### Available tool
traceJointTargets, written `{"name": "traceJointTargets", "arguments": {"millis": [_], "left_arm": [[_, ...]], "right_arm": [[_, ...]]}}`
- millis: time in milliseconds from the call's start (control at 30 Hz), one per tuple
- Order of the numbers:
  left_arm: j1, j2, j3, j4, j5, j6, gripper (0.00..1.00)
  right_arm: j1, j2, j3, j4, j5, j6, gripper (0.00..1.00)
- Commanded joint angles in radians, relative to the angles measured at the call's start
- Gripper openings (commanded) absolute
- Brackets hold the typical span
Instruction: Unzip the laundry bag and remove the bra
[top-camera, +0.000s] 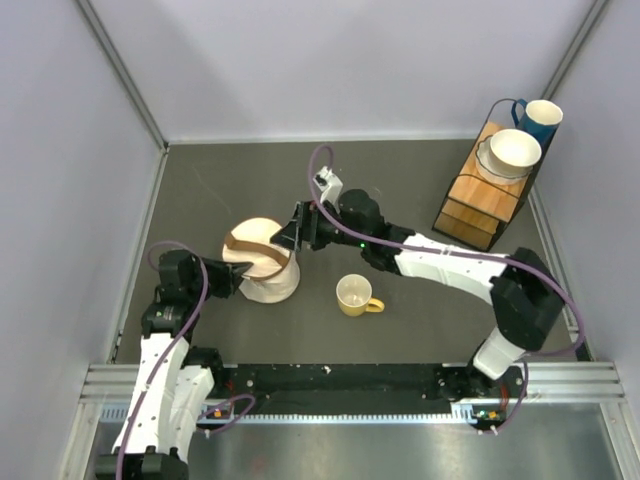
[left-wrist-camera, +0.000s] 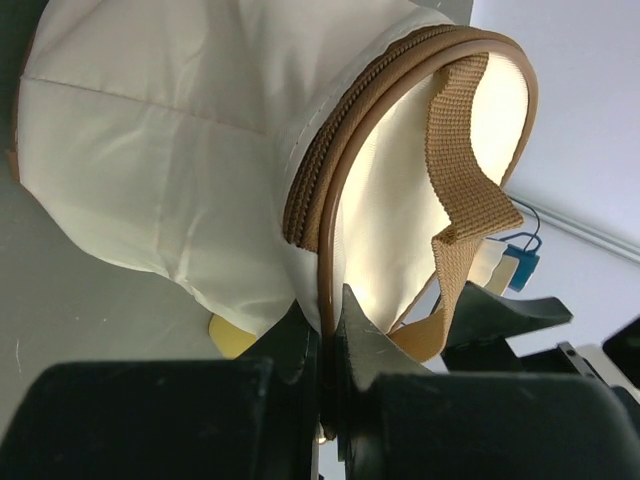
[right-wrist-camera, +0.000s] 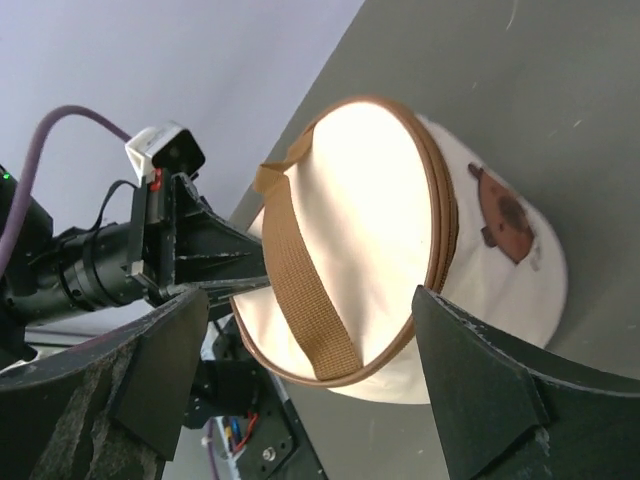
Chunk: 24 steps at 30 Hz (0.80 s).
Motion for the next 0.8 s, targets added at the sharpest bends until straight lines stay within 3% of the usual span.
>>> {"name": "traceJointTargets", "arguments": {"millis": [0, 67, 200, 533, 667, 767], "left_arm": [[-0.001, -0.019, -0.016, 0.051, 0.010, -0.015, 0.00], [0.000, -0.027, -0.021, 0.051, 0.011, -0.018, 0.00], [-0.001, -0.032, -0.032, 0.051, 0.014, -0.018, 0.00], [-0.001, -0.038, -0.035, 0.057, 0.004, 0.000, 0.00], [0.000, -0.039, -0.036, 0.060, 0.007, -0.003, 0.00], [0.000, -0.036, -0.038, 0.066, 0.013, 0.003, 0.00]], "right_arm": [[0.009, 0.104, 0.046, -0.022, -0.131, 0.098, 0.81], [0.009, 0.140, 0.049, -0.001, -0.143, 0.130, 0.75], [0.009, 0.151, 0.045, -0.011, -0.106, 0.129, 0.73], [0.003, 0.001, -0.037, -0.130, 0.158, 0.003, 0.89], [0.000, 0.068, -0.019, -0.113, 0.059, 0.031, 0.88], [0.001, 0.123, 0.003, -0.044, -0.043, 0.074, 0.77]]}}
